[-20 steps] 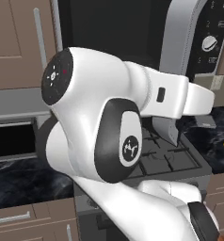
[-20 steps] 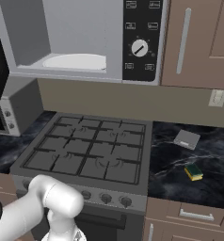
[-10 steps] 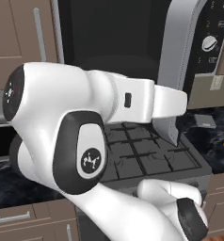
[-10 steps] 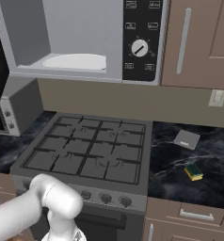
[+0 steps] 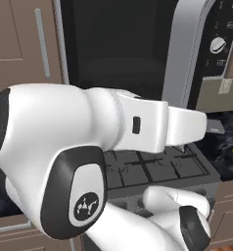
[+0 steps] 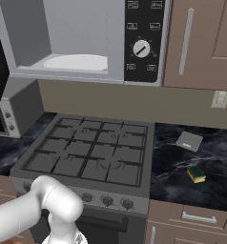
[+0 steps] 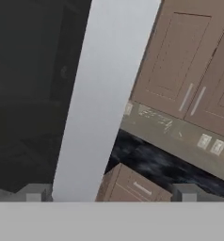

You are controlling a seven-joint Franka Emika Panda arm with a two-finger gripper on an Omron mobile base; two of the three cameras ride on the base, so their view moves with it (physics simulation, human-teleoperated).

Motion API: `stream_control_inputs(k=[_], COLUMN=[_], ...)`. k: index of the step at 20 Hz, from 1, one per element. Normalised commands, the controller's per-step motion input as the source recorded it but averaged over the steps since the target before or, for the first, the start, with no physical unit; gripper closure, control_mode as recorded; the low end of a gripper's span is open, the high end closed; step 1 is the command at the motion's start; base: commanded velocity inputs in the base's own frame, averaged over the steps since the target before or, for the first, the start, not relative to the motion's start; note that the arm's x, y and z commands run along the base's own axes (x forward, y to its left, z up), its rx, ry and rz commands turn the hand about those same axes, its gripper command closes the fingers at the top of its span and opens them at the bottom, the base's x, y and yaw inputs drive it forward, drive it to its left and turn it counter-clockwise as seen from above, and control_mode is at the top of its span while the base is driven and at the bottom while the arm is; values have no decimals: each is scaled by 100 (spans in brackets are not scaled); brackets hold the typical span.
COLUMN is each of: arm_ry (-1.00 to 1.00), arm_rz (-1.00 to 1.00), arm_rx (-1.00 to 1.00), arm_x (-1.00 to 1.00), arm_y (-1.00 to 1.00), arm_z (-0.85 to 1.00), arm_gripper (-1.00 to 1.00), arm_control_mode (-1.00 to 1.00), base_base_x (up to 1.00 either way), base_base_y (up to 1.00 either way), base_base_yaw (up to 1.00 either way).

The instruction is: Place the sponge inside the microwave to prepare for sanitizing.

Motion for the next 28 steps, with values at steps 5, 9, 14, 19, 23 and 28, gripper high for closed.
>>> stream_control_inputs(k=[5, 9, 14, 19, 23, 28], arm_ry=[2, 10, 17, 16, 26, 45], arm_rz=[4, 15, 26, 28, 5, -14], arm_rx=[3, 11, 10, 26, 53, 65], arm_x=[-41, -32, -27, -13, 4, 33], arm_y=[-72, -94, -94, -89, -99, -100], arm_z=[0, -10, -13, -19, -5, -11], arm_gripper=[-100, -100, -100, -100, -100, -100], arm_control_mode=[-100, -100, -100, -100, -100, -100], base_base_x=[0, 0, 0, 0, 0, 0], base_base_y=[0, 0, 0, 0, 0, 0], base_base_yaw=[0, 0, 0, 0, 0, 0])
